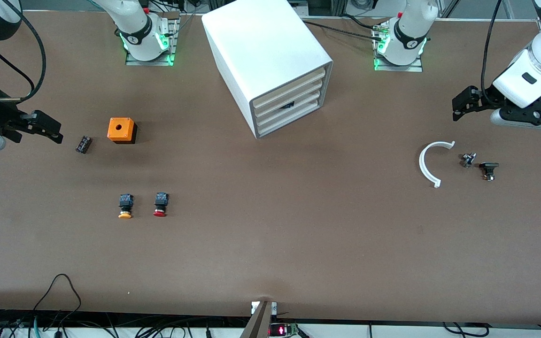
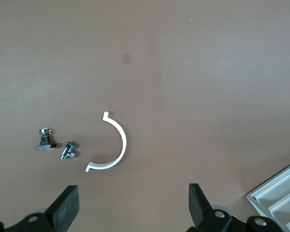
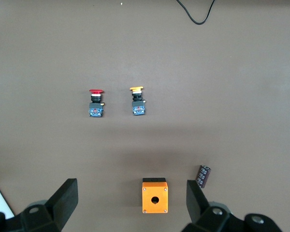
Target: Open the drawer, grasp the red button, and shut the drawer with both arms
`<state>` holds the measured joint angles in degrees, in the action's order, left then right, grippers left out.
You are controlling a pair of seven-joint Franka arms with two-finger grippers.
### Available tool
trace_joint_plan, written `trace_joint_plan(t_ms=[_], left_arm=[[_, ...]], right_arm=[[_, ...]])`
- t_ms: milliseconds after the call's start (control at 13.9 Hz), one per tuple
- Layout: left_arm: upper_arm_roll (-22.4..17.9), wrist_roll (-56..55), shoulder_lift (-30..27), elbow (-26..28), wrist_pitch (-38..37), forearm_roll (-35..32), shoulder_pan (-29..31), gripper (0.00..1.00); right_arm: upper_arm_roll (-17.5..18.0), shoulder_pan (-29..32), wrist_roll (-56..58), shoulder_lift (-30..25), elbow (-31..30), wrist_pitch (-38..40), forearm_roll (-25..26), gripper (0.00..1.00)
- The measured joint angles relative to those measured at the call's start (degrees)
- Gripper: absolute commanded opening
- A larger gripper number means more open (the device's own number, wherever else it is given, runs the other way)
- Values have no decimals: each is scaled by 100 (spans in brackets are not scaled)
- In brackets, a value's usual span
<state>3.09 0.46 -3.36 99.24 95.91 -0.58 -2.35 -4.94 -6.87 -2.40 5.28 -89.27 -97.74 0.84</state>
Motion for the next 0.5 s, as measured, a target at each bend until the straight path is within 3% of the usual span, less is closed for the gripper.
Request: trace_joint_plan(t_ms=[502], left_arm=[[-2, 0, 0, 0, -9, 0, -1, 100]], right_arm=[[4, 0, 0, 0, 41, 57, 0, 99]])
